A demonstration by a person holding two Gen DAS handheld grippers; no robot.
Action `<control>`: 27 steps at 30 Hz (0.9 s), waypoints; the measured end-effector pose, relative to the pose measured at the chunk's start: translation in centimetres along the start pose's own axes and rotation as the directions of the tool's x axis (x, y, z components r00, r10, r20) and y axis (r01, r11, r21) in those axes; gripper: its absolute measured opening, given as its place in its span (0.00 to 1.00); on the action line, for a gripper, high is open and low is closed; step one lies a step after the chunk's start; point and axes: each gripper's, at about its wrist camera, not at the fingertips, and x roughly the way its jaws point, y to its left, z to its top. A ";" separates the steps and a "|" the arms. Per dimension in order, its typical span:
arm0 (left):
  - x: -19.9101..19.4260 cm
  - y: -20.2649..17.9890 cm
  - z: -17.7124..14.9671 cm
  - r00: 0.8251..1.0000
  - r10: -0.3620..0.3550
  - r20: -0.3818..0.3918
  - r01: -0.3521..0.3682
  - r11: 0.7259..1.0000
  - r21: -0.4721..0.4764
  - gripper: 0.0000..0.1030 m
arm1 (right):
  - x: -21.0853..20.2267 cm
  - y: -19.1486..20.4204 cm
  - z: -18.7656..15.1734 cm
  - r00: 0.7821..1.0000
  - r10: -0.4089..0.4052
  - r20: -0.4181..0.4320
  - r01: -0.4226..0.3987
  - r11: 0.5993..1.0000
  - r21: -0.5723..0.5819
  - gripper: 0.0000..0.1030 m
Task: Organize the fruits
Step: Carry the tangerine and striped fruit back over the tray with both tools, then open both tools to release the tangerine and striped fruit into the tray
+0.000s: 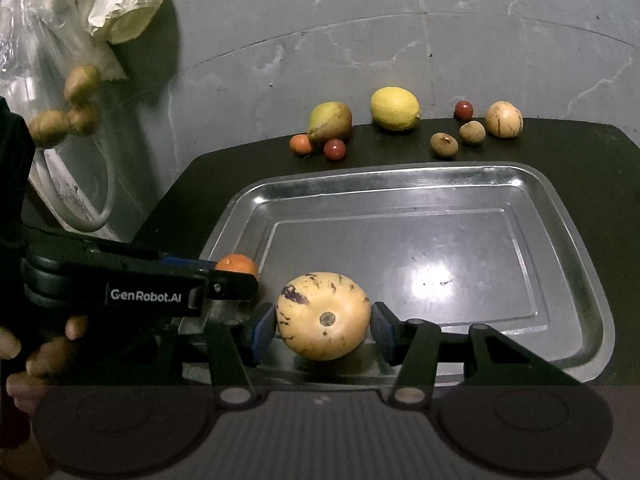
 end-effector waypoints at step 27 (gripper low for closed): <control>-2.5 0.5 -1.3 0.999 -0.001 0.033 0.001 1.000 -0.004 0.73 | -2.5 0.6 -0.1 0.999 -0.032 0.001 0.032 0.999 -0.016 0.91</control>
